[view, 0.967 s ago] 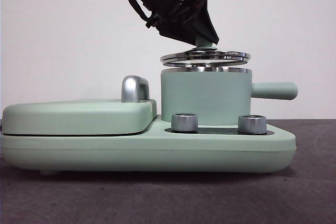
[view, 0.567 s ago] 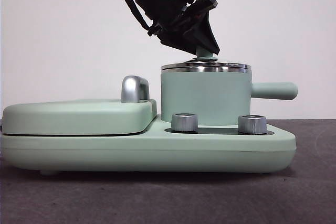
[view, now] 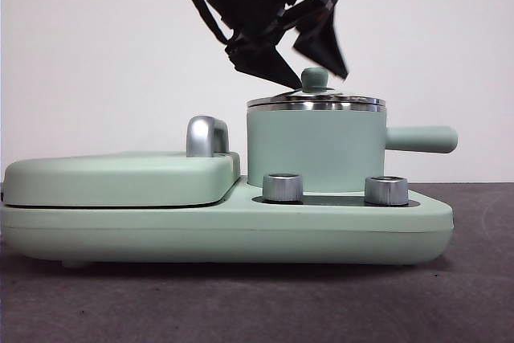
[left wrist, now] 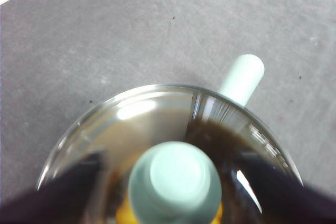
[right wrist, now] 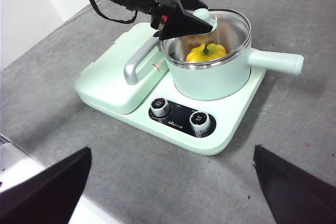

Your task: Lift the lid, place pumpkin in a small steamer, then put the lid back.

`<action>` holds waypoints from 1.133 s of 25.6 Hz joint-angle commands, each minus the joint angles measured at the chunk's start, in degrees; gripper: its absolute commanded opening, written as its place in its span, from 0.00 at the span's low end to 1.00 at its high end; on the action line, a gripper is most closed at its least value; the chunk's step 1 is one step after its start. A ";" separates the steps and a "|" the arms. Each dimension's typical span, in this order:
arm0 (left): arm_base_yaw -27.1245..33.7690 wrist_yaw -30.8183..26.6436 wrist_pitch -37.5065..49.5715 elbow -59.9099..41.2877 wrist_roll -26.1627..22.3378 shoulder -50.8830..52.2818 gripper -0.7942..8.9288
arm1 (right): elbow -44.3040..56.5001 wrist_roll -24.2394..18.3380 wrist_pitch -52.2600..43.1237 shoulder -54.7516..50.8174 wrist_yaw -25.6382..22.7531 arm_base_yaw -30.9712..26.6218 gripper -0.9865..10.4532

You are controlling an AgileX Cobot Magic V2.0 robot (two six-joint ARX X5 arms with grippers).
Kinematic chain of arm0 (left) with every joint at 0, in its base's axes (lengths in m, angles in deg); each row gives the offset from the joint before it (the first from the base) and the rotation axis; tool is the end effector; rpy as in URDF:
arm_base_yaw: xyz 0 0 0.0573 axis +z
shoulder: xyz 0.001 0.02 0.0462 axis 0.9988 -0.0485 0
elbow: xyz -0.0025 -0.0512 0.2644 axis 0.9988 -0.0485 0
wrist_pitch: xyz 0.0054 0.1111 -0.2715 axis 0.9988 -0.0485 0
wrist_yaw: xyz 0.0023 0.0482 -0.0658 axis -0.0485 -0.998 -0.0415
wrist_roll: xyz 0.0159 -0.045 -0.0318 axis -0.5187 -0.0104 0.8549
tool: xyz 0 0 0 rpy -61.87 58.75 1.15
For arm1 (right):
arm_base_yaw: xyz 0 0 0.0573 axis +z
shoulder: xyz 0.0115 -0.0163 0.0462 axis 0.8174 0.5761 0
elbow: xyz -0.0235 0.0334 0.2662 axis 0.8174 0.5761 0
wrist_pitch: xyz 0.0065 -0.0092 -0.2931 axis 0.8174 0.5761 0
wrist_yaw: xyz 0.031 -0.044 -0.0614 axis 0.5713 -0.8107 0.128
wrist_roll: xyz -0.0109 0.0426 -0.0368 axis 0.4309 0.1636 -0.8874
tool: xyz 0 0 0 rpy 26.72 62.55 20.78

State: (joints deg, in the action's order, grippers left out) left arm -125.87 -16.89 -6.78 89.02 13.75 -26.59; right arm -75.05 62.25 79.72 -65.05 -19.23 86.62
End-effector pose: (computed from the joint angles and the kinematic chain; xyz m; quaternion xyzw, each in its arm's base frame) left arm 0.3624 -0.3008 0.2820 0.1313 0.2316 -0.4498 0.8525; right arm 0.0278 0.0226 0.3721 0.0809 0.2302 0.3005 0.9220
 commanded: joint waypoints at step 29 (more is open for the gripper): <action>-0.26 -1.42 -38.42 -29.14 21.66 65.20 0.52 | -0.20 0.74 -0.15 0.11 1.84 0.33 0.51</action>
State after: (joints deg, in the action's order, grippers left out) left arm -125.87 -17.56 -46.93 61.73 28.20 35.40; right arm -75.05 62.62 79.91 -65.05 -17.50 86.62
